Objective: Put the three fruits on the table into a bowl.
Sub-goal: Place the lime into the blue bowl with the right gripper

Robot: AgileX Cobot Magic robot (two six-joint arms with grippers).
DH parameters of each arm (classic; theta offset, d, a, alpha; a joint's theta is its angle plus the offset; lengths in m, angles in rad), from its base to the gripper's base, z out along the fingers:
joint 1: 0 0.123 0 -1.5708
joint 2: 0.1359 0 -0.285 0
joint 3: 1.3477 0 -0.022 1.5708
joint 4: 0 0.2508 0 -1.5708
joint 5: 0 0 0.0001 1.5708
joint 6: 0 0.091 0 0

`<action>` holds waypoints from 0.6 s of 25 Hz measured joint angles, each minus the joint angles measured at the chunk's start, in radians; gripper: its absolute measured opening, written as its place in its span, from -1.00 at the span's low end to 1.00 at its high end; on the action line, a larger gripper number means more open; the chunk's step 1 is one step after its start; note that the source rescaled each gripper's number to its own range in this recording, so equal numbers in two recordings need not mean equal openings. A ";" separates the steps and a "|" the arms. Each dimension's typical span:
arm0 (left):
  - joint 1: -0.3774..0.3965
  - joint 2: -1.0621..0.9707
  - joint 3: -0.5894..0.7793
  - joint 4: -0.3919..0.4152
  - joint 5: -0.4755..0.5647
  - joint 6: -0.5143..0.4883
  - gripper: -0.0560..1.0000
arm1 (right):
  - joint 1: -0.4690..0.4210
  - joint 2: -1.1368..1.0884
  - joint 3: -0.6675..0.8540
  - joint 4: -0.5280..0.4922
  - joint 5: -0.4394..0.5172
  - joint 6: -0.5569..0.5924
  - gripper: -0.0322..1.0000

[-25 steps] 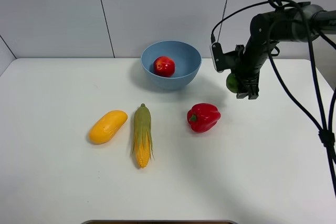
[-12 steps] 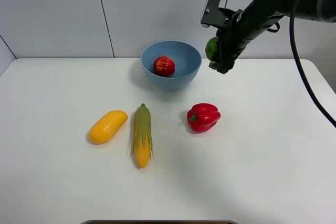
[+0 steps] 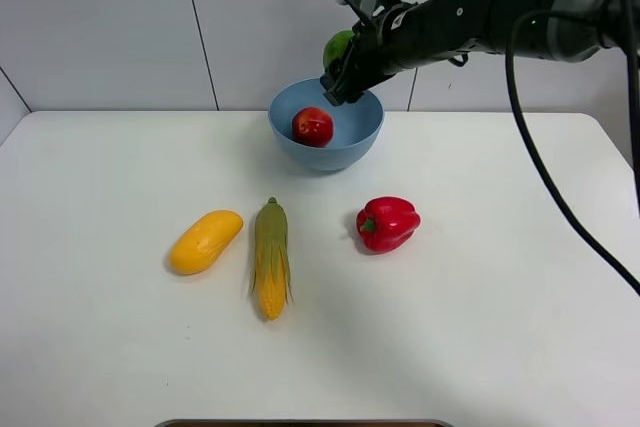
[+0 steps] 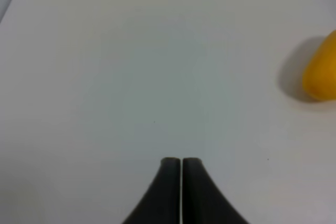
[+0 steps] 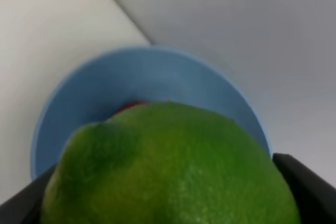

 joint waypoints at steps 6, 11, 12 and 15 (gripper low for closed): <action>0.000 0.000 0.000 0.000 0.000 0.000 -0.89 | 0.006 0.090 0.001 0.014 -0.148 0.201 0.38; 0.000 0.000 0.000 0.000 0.000 0.000 -0.89 | 0.006 0.163 0.001 0.020 -0.217 0.262 0.38; 0.000 0.000 0.000 0.000 0.000 0.000 -0.89 | 0.006 0.178 -0.004 0.020 -0.221 0.272 0.38; 0.000 0.000 0.000 0.000 0.000 0.000 -0.89 | 0.006 0.215 -0.035 0.021 -0.223 0.282 0.38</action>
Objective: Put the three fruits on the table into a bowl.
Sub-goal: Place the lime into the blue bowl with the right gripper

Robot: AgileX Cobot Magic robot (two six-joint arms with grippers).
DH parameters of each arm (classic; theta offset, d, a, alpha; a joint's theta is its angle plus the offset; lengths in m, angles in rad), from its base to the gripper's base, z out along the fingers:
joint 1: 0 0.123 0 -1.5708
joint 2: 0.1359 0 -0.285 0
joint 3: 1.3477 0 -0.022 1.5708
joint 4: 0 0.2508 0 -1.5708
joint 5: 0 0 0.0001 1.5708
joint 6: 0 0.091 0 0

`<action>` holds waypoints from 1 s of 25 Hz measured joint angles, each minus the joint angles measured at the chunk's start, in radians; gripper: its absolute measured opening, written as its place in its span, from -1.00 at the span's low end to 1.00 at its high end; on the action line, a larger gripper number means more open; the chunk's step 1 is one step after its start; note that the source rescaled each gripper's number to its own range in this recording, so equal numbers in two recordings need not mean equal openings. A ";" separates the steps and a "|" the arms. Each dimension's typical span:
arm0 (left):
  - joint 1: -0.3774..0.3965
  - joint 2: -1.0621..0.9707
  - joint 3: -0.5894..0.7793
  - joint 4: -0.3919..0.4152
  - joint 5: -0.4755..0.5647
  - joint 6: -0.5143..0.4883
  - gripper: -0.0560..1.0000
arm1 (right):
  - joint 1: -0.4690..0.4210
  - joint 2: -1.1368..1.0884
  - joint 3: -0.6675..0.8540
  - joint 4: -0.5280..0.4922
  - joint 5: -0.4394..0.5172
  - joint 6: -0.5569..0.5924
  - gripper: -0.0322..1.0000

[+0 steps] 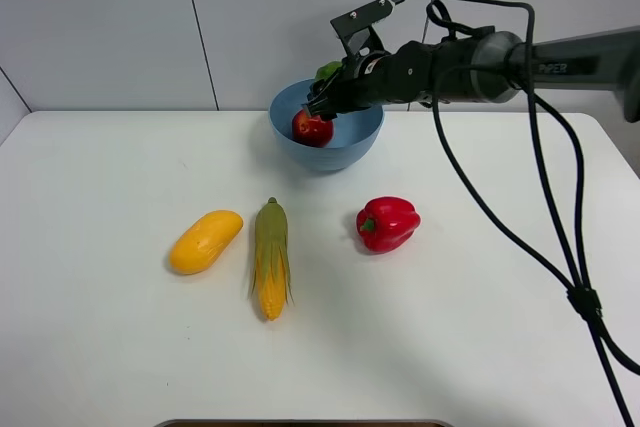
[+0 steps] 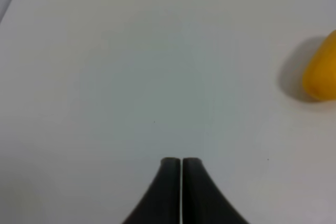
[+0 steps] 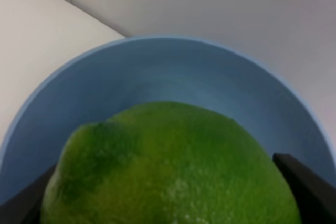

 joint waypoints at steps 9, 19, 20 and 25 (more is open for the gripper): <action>0.000 0.000 0.000 0.000 0.000 0.000 -0.89 | 0.006 0.144 -0.133 -0.001 0.004 0.009 0.38; 0.000 0.000 0.000 0.000 0.000 0.000 -0.89 | 0.006 0.181 -0.134 -0.017 0.003 0.008 0.38; 0.000 0.000 0.000 0.000 0.000 0.000 -0.89 | 0.006 0.181 -0.134 -0.020 0.003 0.008 0.38; 0.000 0.000 0.000 0.000 0.000 0.000 -0.89 | 0.006 0.181 -0.134 -0.025 0.003 0.008 0.38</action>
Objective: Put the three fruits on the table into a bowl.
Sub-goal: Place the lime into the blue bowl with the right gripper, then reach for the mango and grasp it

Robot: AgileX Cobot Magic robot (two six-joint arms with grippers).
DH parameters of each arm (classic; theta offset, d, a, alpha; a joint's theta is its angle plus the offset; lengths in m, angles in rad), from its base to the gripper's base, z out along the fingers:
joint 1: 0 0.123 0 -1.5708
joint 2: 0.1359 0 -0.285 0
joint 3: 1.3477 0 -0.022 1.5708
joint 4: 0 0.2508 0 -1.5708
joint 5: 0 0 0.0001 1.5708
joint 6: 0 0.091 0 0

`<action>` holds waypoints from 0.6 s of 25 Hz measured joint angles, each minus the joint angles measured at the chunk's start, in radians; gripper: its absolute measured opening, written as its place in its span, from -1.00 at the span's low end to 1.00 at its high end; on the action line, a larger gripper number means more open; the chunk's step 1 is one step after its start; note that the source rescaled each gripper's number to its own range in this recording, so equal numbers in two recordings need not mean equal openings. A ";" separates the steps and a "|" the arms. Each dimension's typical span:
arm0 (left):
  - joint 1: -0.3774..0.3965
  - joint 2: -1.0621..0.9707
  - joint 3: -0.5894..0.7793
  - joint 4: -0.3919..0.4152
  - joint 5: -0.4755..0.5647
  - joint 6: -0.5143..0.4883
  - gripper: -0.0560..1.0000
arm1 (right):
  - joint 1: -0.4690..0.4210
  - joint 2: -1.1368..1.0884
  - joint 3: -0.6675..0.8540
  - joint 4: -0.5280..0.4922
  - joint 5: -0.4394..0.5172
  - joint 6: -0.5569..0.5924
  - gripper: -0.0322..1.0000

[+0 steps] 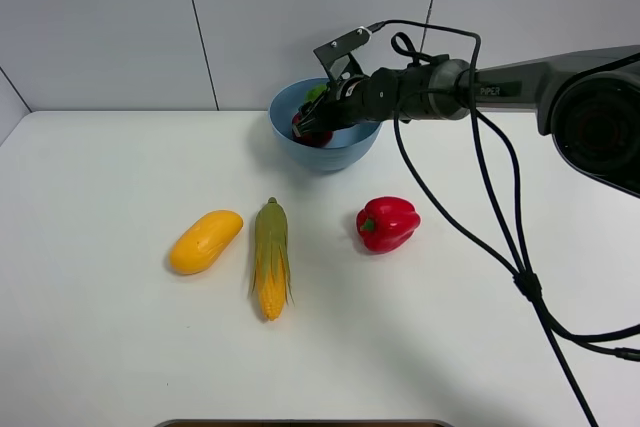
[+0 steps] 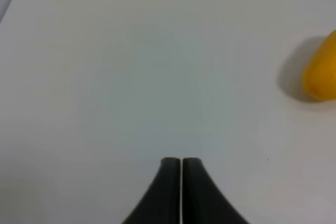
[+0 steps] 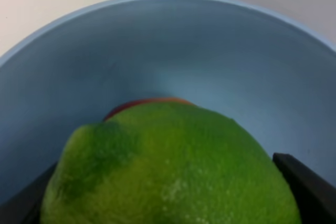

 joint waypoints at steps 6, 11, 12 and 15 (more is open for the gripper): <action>0.000 0.000 0.000 0.000 0.000 0.000 -0.89 | 0.000 0.000 0.000 0.000 -0.003 0.004 0.64; 0.000 0.000 0.000 0.000 0.000 0.000 -0.89 | 0.001 -0.002 0.000 0.000 -0.003 0.010 0.92; 0.000 0.000 0.000 0.000 0.000 0.000 -0.89 | 0.002 -0.007 0.000 0.000 -0.002 0.010 0.94; 0.000 0.000 0.000 0.000 0.000 0.000 -0.89 | 0.009 -0.029 0.000 0.000 -0.002 0.010 0.95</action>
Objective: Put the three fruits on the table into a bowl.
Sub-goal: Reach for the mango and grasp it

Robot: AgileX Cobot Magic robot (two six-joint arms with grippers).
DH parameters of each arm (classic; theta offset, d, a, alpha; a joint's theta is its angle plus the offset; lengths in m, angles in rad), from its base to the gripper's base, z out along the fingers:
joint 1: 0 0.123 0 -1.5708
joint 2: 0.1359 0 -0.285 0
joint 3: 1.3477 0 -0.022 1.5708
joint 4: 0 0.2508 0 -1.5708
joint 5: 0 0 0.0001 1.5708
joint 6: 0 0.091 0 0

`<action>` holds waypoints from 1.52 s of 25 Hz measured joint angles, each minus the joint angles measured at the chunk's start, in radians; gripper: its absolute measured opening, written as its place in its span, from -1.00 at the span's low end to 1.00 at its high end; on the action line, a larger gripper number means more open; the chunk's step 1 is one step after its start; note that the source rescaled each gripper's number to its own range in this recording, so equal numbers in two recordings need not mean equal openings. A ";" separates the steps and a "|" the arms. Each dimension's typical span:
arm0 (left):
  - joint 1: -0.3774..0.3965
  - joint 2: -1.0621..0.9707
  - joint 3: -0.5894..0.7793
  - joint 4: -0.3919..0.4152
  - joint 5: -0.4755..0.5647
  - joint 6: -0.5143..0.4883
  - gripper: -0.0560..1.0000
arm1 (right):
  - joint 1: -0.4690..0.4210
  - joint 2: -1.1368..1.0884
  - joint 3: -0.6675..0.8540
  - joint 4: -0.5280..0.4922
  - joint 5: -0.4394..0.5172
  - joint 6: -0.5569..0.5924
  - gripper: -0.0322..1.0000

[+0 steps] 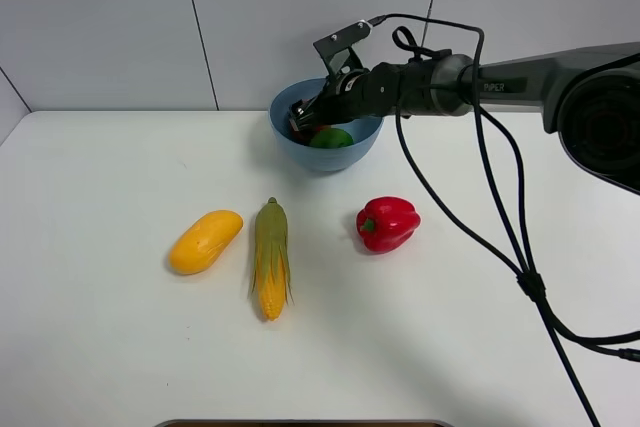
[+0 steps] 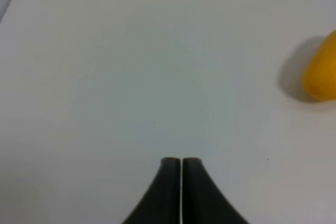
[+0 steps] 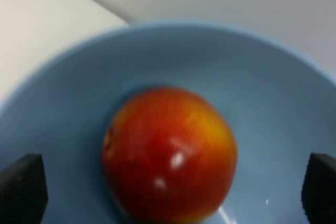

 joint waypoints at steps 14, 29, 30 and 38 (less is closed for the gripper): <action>0.000 0.000 0.000 0.000 0.000 0.000 -0.89 | 0.014 -0.283 0.000 -0.022 0.099 0.000 0.96; 0.000 0.000 0.000 0.000 0.000 0.000 -0.89 | 0.015 -0.653 0.000 -0.151 0.433 0.058 0.96; 0.000 0.000 0.000 0.000 0.000 0.000 -0.89 | 0.015 -0.677 0.000 -0.170 0.462 0.073 0.96; 0.000 0.000 0.000 0.000 0.000 0.000 -0.89 | 0.015 -0.874 -0.001 -0.327 0.653 0.132 0.96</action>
